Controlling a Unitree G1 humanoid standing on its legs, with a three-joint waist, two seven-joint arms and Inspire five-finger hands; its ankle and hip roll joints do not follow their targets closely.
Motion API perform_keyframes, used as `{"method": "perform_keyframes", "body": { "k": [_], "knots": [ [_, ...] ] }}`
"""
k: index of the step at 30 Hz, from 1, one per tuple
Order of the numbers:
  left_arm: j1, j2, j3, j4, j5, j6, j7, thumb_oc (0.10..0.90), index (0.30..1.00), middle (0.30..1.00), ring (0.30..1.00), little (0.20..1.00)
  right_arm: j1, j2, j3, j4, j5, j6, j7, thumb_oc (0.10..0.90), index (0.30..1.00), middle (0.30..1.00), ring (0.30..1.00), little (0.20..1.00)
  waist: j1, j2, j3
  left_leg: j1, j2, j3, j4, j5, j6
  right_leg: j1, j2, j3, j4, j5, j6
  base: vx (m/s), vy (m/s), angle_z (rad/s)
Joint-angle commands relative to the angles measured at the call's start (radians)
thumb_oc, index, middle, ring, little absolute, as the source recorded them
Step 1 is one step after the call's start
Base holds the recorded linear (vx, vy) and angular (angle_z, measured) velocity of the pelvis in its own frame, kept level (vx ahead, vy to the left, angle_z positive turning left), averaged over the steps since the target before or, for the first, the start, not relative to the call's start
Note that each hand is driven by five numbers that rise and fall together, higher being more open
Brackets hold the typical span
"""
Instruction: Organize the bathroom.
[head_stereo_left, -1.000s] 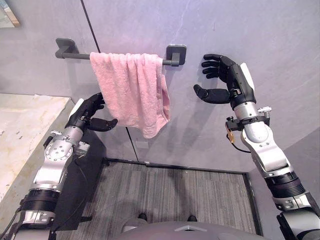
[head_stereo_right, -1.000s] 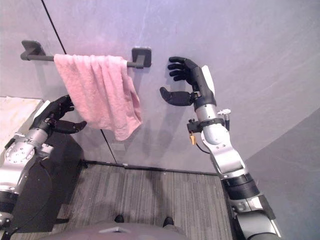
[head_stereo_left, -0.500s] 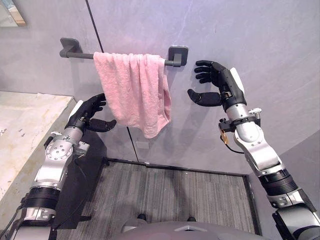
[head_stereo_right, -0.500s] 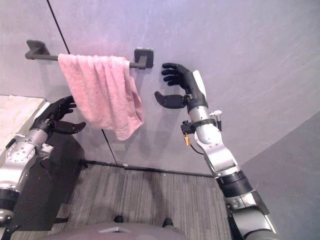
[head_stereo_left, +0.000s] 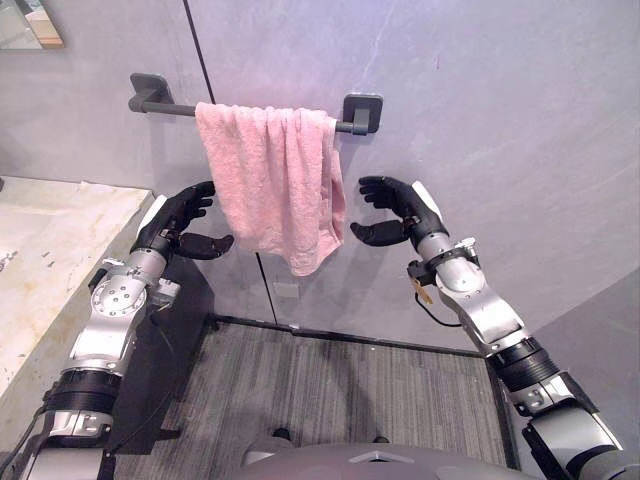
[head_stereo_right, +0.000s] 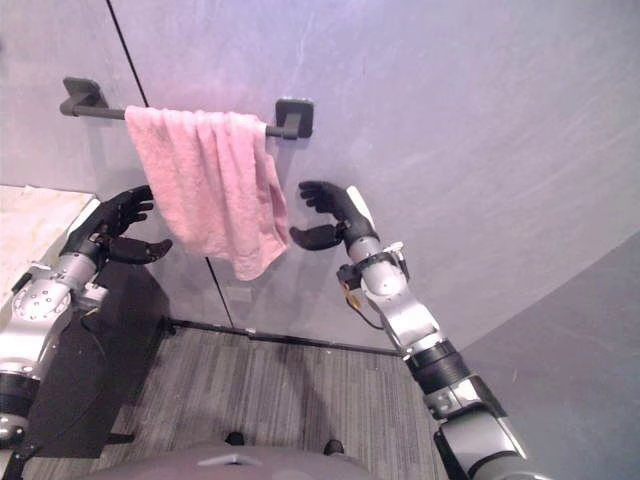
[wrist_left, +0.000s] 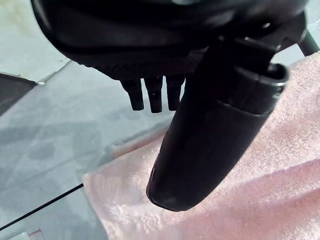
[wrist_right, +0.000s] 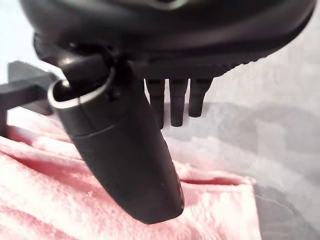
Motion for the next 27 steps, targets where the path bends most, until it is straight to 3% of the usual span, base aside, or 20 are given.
{"method": "perform_keyframes", "body": {
  "k": [1, 22, 27],
  "knots": [
    [-0.169, 0.063, -0.017, -0.010, -0.022, -0.087, 0.037, 0.800, 0.900, 0.900, 0.900, 0.900, -0.108, -0.005, -0.013, -0.020, -0.028, -0.076, -0.031, 0.800, 0.900, 0.900, 0.900, 0.900, 0.020, 0.012, -0.076, -0.004, 0.063, 0.049, 0.037, -0.051, -0.051, 0.039, -0.063, 0.040, 0.013, -0.124, 0.067, 0.00, 0.000, 0.00],
    [-0.207, 0.073, -0.059, 0.058, -0.008, -0.102, 0.039, 0.800, 0.900, 0.900, 0.900, 0.900, -0.197, 0.034, 0.011, -0.030, -0.005, -0.082, -0.039, 0.800, 0.900, 0.900, 0.900, 0.900, 0.027, 0.023, -0.071, 0.000, 0.055, 0.040, 0.028, -0.049, -0.049, 0.043, -0.069, 0.041, 0.008, -0.118, 0.070, 0.00, 0.001, 0.01],
    [-0.240, 0.075, -0.085, 0.073, -0.014, -0.092, 0.043, 0.800, 0.900, 0.900, 0.900, 0.900, -0.233, 0.054, 0.032, -0.012, 0.046, -0.052, -0.021, 0.800, 0.900, 0.900, 0.900, 0.900, 0.033, 0.017, -0.071, 0.004, 0.058, 0.039, 0.028, -0.049, -0.051, 0.049, -0.066, 0.034, 0.004, -0.118, 0.069, 0.00, -0.002, 0.02]
  ]
}}
